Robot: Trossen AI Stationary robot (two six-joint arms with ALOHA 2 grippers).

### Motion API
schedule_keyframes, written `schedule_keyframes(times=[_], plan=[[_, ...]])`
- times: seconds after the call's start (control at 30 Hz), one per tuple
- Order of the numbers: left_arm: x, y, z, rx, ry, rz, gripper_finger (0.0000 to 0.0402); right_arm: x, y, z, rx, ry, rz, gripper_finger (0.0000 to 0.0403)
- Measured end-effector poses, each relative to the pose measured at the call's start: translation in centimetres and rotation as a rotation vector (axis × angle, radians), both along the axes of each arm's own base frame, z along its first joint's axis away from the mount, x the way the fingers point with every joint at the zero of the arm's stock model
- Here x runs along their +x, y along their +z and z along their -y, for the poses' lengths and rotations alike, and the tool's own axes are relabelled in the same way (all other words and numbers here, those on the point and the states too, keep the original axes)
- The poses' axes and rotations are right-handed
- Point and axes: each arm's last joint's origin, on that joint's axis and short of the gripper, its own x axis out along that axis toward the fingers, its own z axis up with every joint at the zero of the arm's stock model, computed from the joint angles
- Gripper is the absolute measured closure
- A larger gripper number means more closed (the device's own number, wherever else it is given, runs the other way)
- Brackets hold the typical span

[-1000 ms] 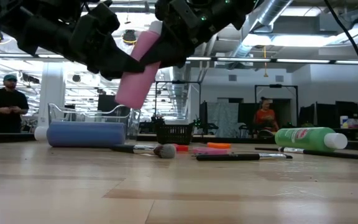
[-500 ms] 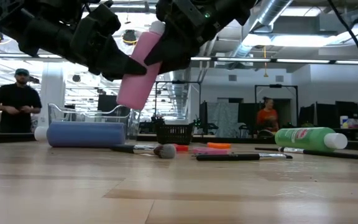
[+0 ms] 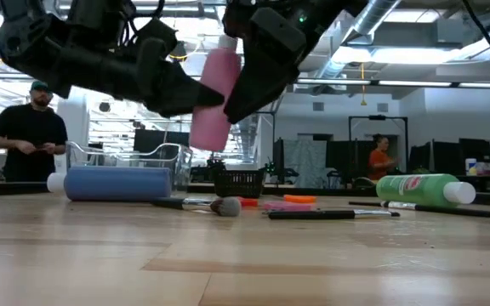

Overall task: Pick & Place Paint Supplies
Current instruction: Put the pink paint bottle into the transparent bin

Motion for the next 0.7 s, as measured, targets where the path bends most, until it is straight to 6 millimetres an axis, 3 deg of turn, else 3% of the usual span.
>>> schedule_keyframes(times=[0.2,0.33,0.53,0.7], plan=[[0.3,-1.1,-0.4,0.003,0.014,-0.022,0.0266,-1.1,0.9,-2.4,-0.080,-0.030,0.013,0.0122],[-0.2,-1.9,-0.5,0.001,0.018,-0.016,0.0266,-1.0,2.3,-5.3,-0.081,0.070,0.153,0.0122],[-1.7,-2.4,-0.6,-0.005,0.011,0.049,0.0266,-0.8,4.3,-9.6,-0.078,0.290,0.489,0.0122],[-1.9,-2.5,-0.5,-0.008,-0.010,0.050,0.0266,-1.4,4.0,-10.7,0.002,0.441,0.781,0.0122]])
